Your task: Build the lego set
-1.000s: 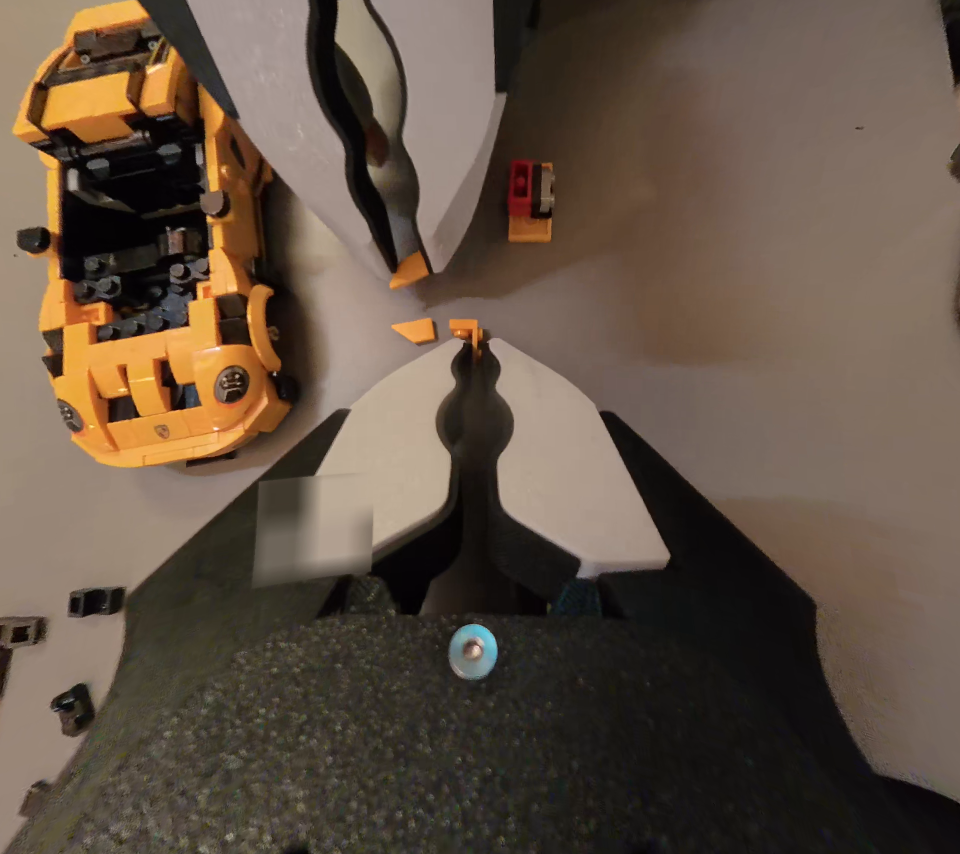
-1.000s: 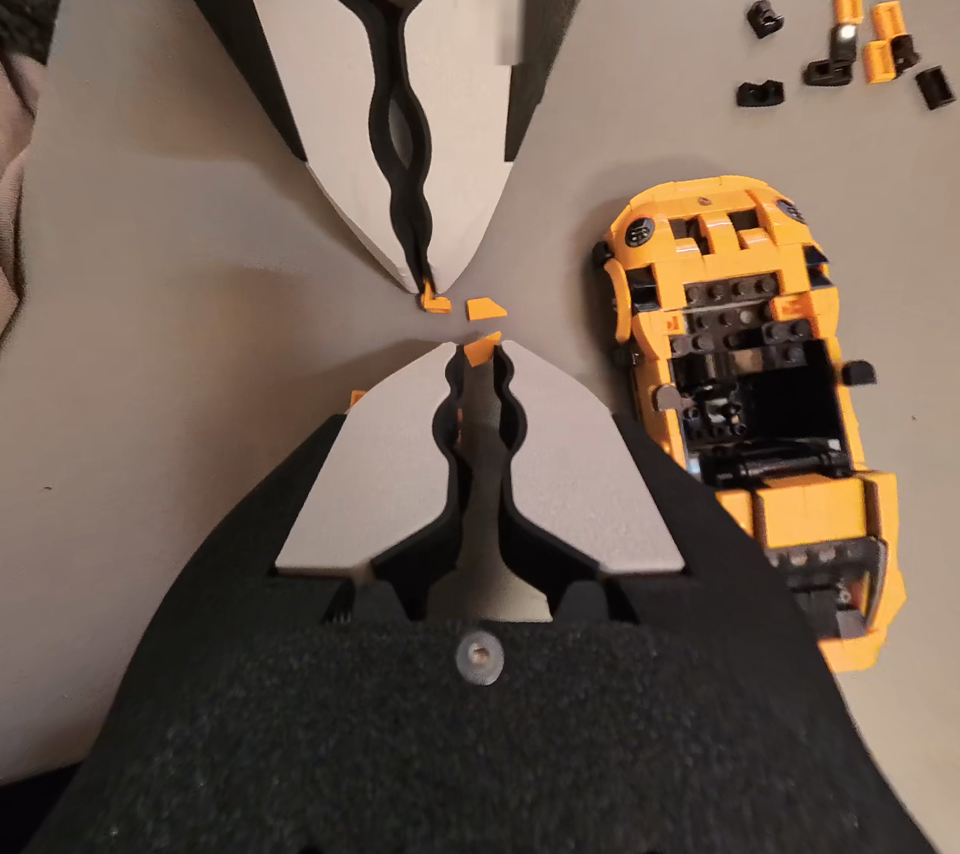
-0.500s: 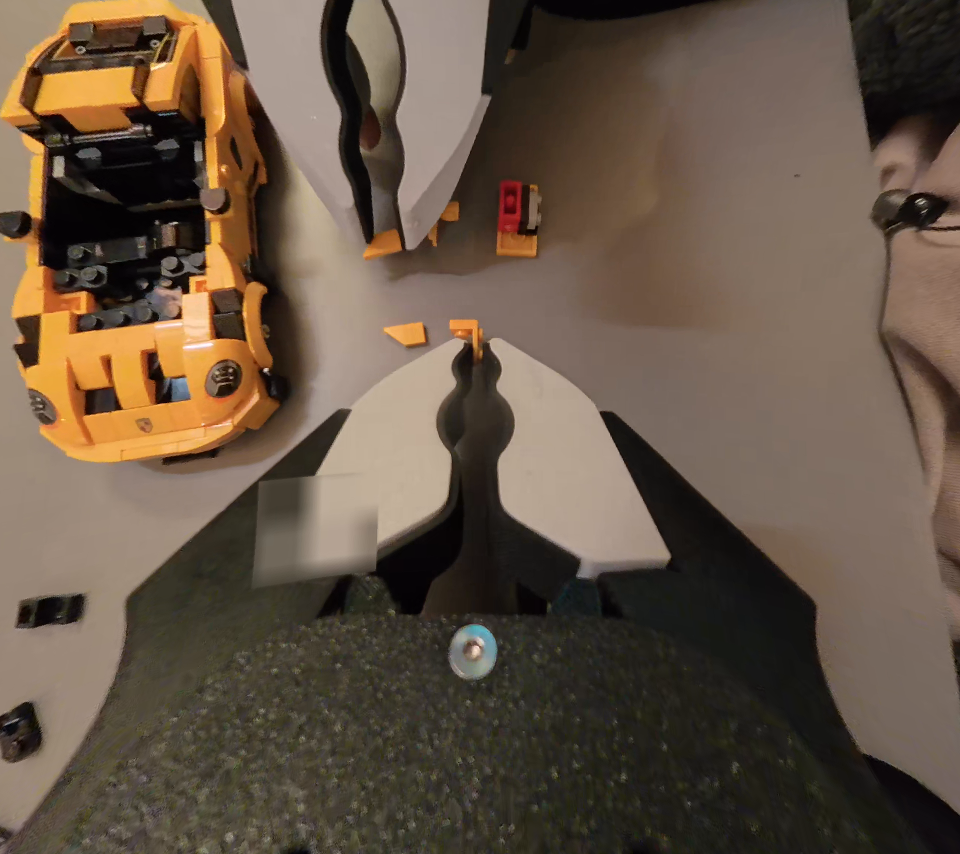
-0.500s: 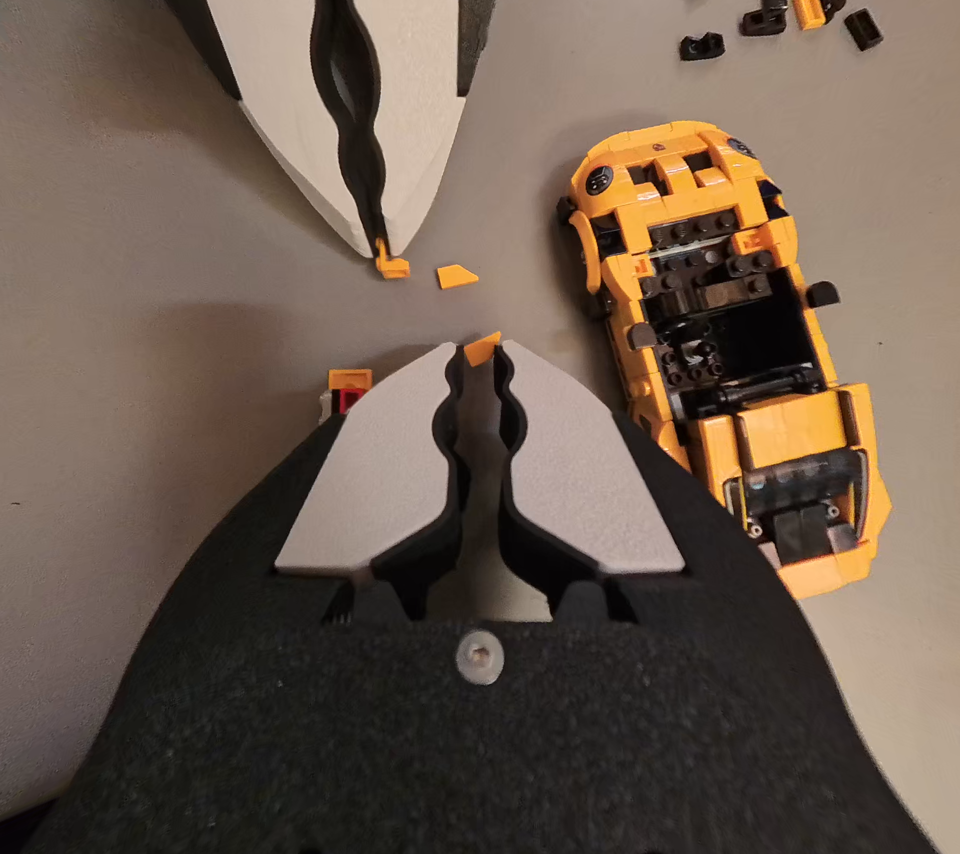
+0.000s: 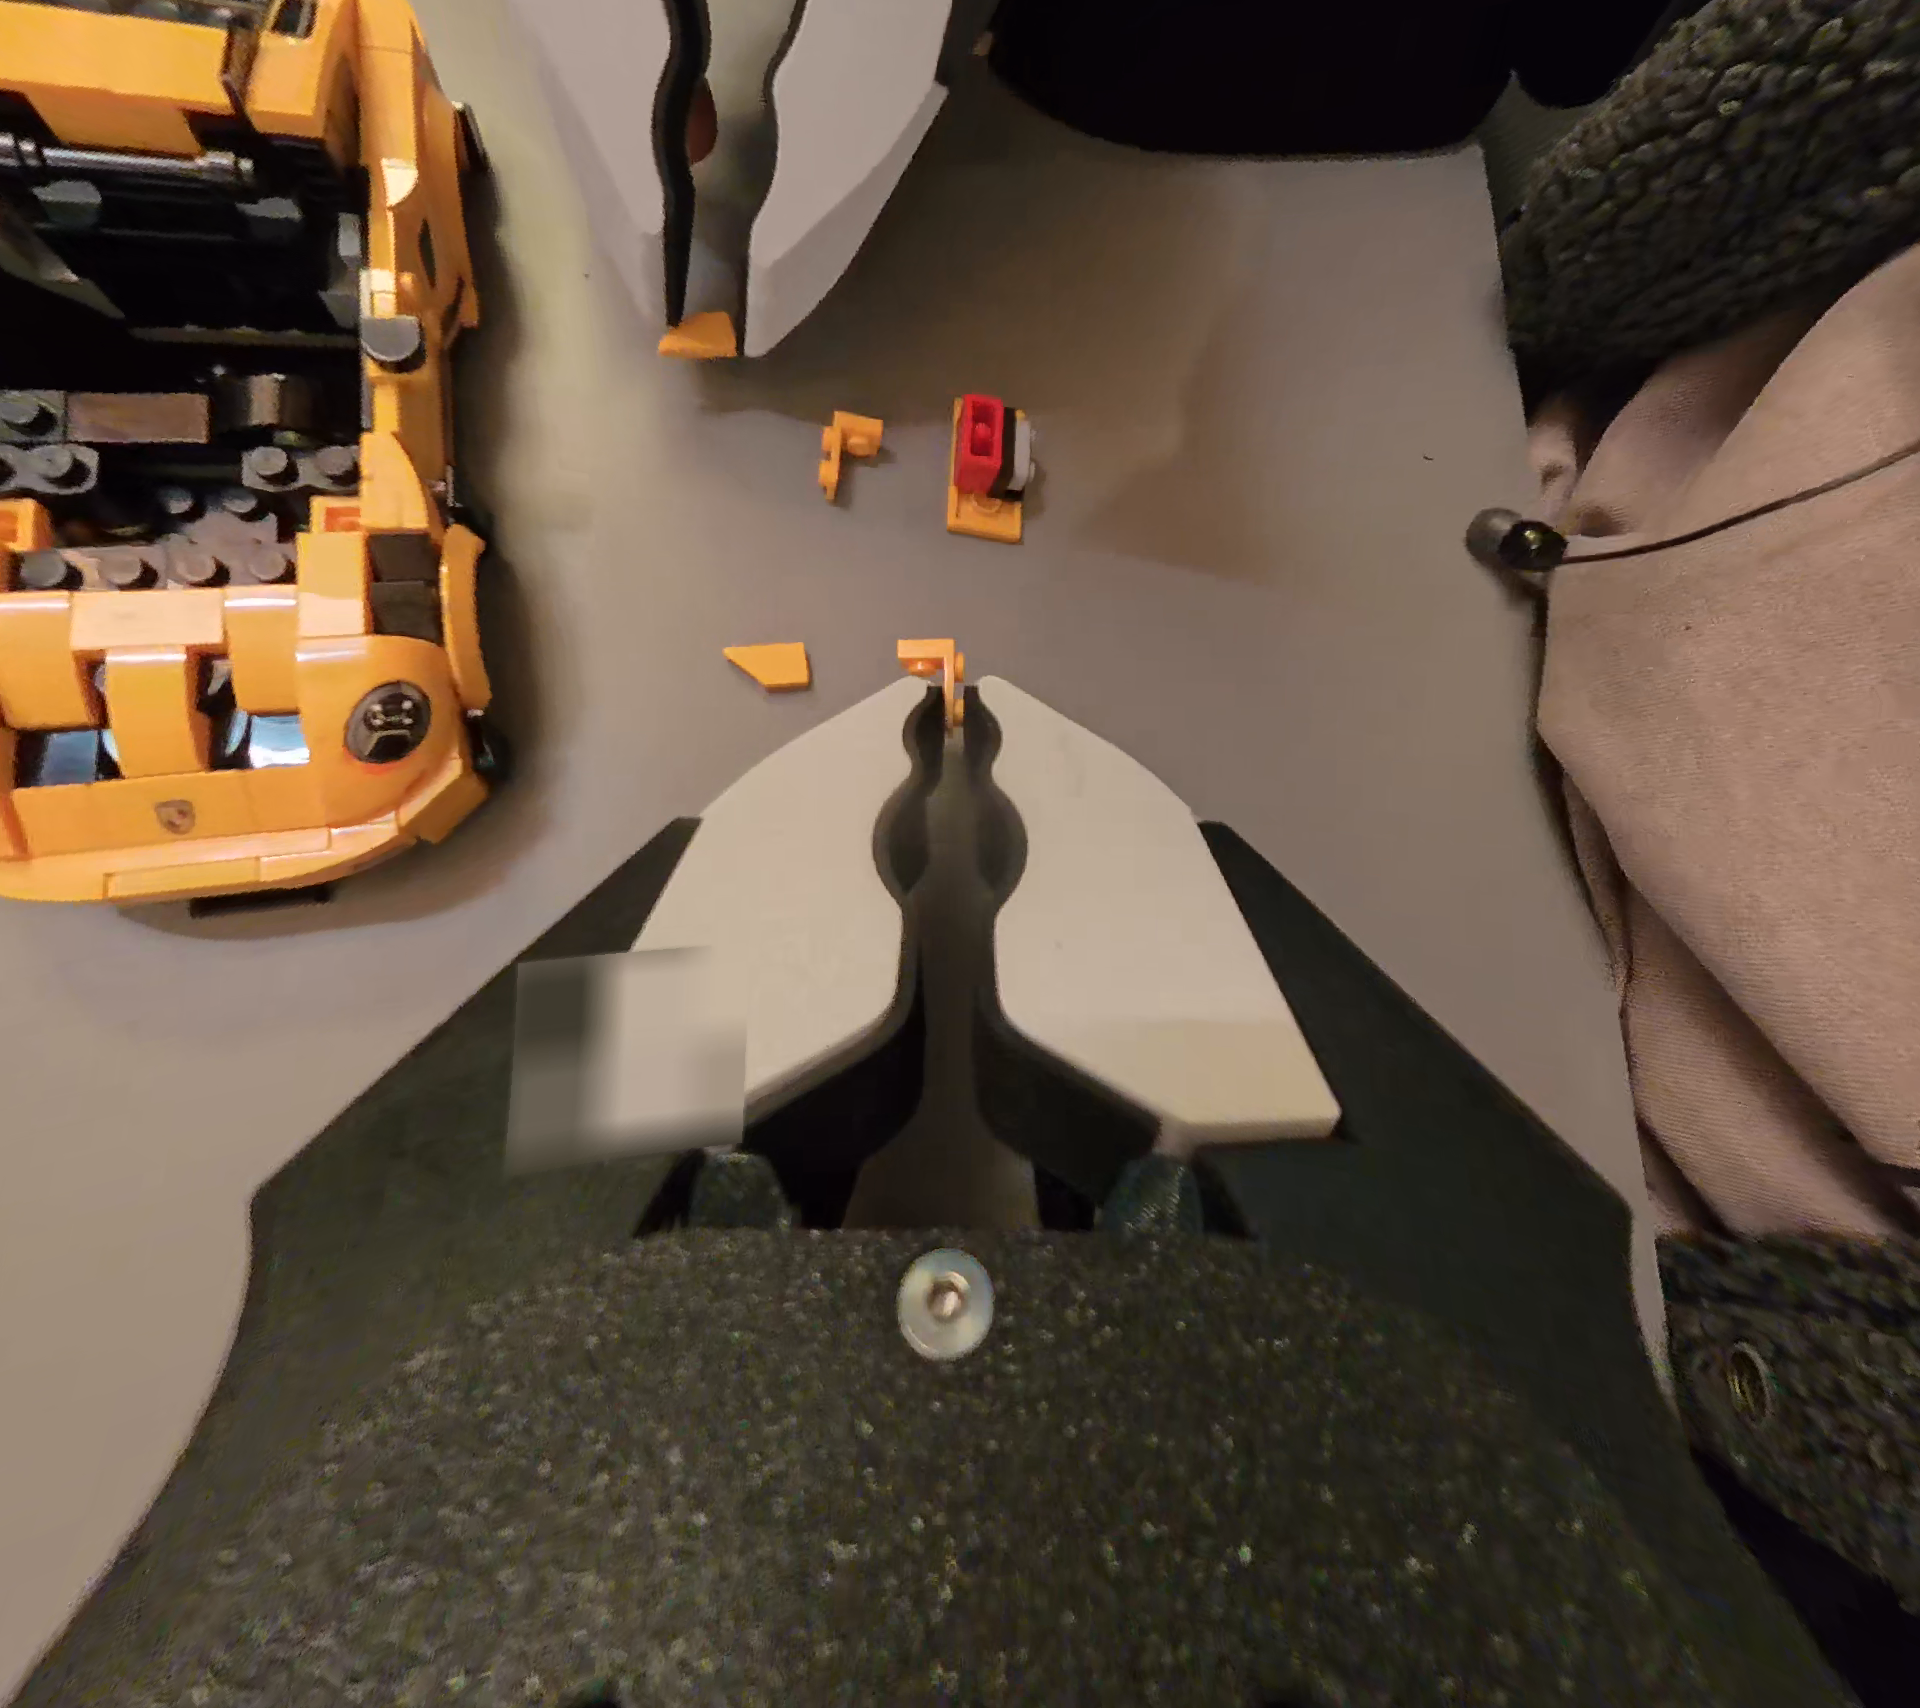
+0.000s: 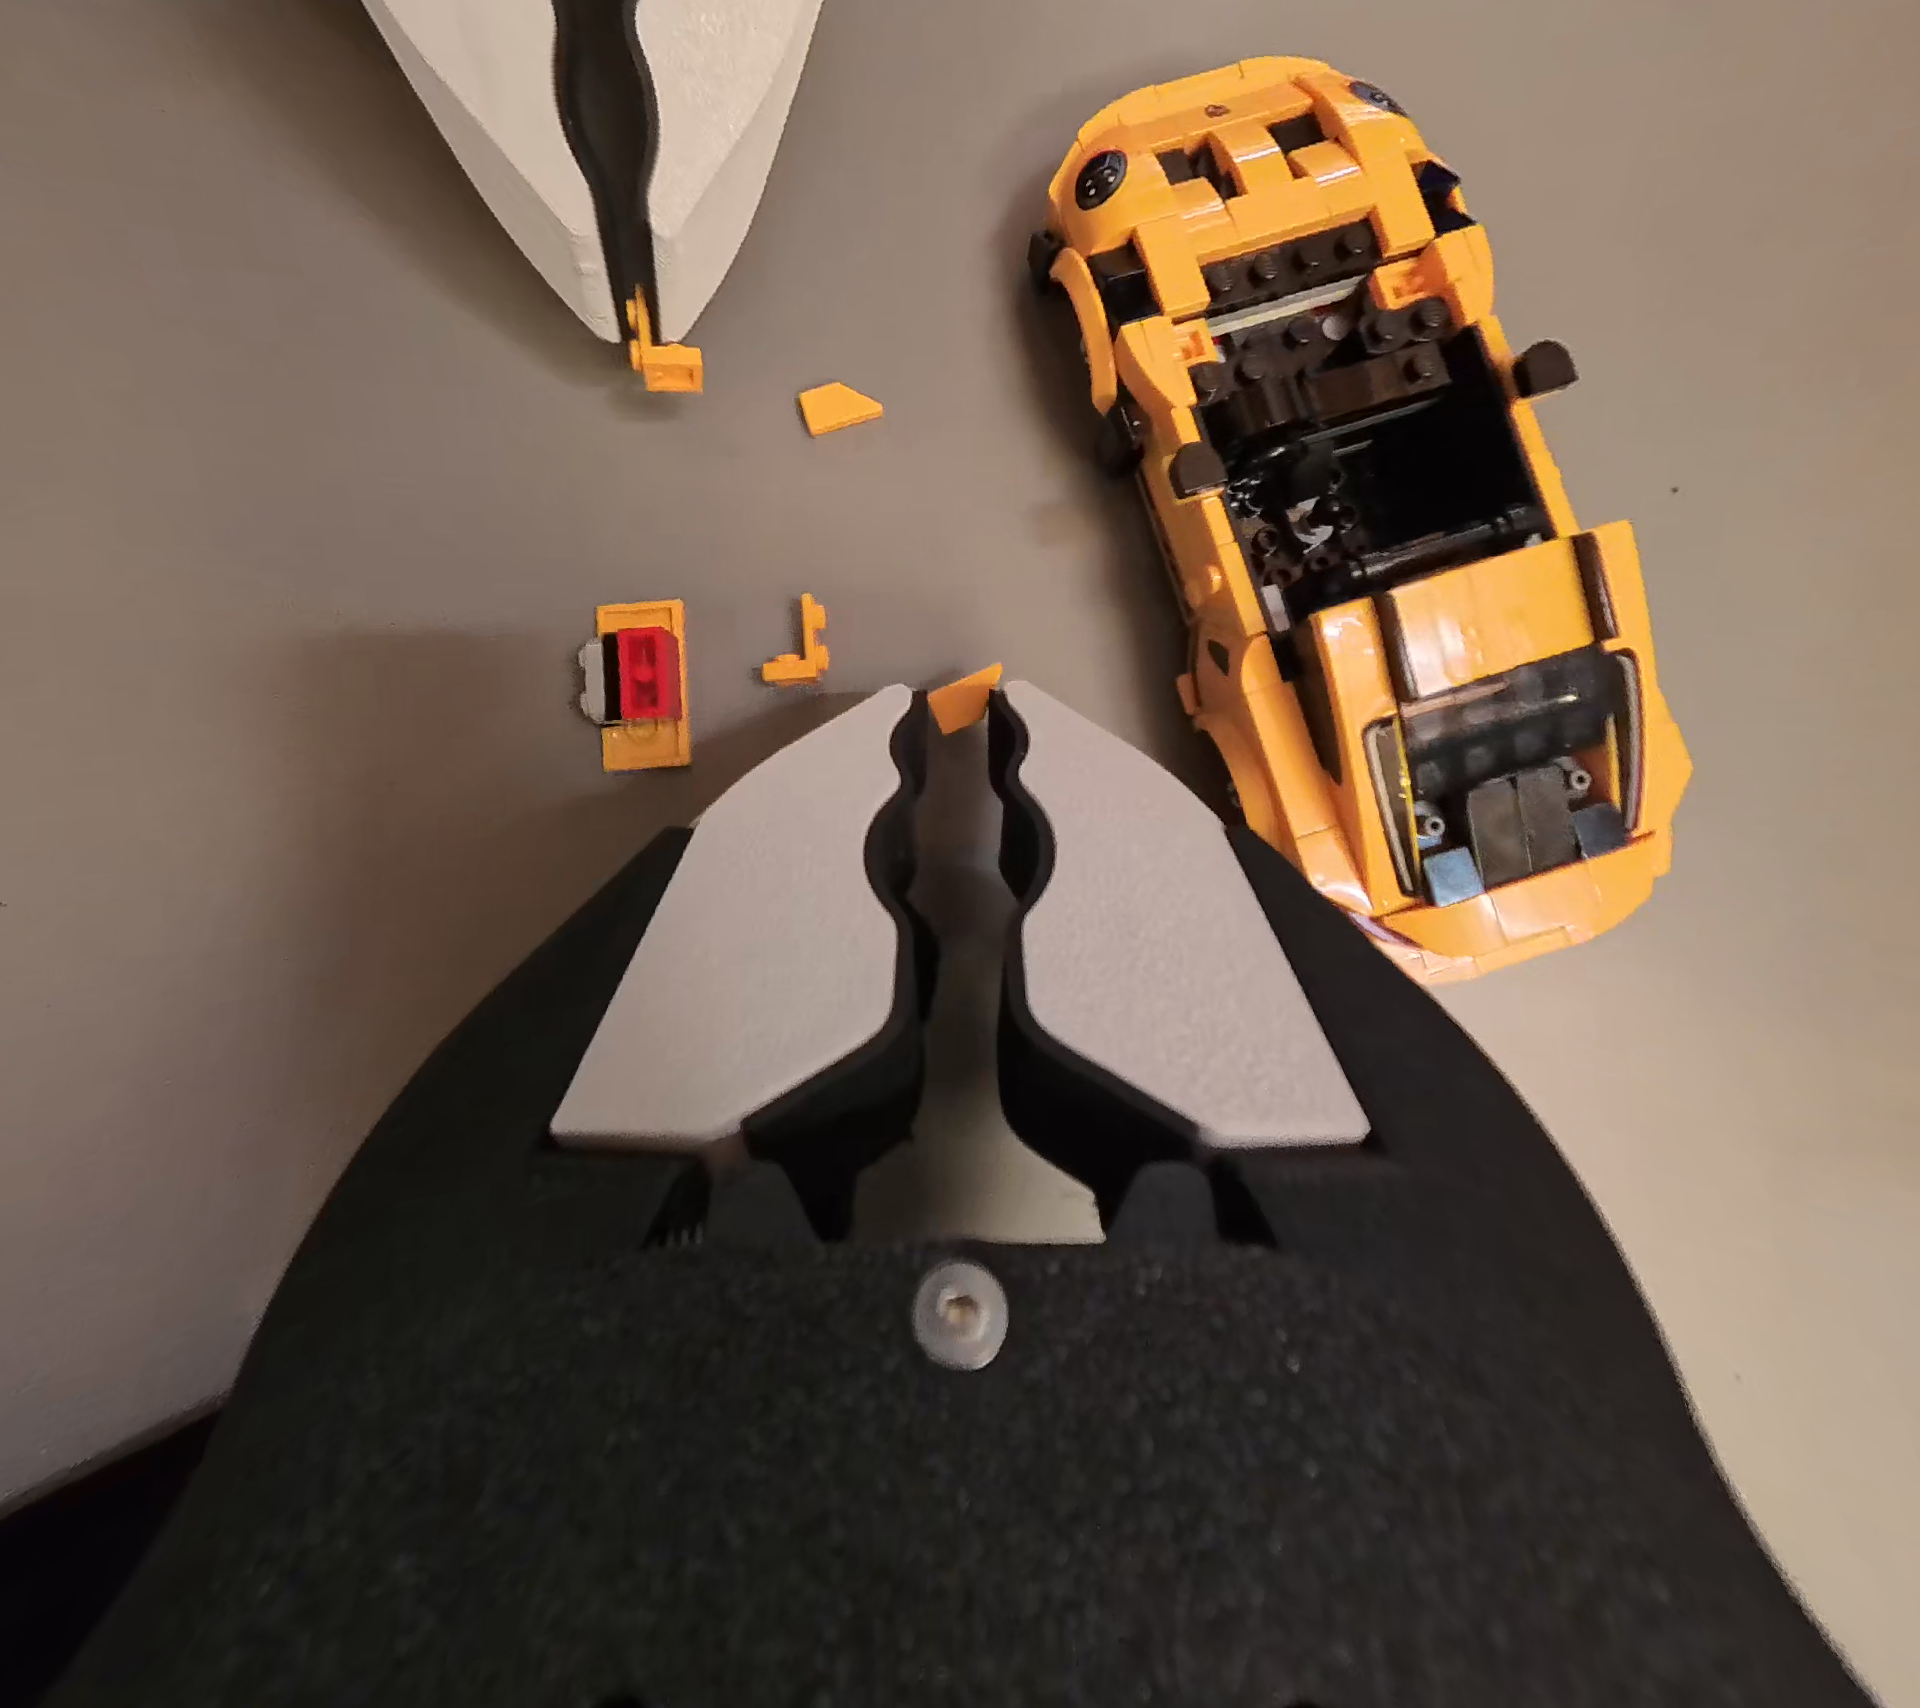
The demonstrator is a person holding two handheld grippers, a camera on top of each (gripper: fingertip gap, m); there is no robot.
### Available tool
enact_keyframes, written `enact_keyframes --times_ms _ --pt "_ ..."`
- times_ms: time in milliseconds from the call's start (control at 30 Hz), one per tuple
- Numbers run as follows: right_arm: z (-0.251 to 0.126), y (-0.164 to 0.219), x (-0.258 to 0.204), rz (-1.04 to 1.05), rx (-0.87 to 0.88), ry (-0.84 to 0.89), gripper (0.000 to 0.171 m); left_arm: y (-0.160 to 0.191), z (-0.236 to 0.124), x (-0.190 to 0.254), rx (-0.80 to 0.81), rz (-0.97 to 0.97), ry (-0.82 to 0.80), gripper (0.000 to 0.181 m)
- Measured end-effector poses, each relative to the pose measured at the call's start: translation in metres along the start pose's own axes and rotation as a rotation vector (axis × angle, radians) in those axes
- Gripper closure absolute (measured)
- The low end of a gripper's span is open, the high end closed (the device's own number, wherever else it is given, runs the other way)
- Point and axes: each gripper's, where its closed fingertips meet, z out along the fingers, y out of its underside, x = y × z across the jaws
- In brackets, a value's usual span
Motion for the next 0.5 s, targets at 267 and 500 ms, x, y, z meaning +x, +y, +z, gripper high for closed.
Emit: enact_keyframes --times_ms 267,500 --pt "0.0039 0.0034 -0.0037 -0.008 0.0 -0.037 0.161 0.0076 0.006 -0.0003 -0.066 -0.03 0.031 0.176" --pt "0.0052 0.0034 -0.0065 0.001 0.02 -0.07 0.161 0.0051 0.0039 -0.0012 -0.049 -0.093 0.076 0.173"
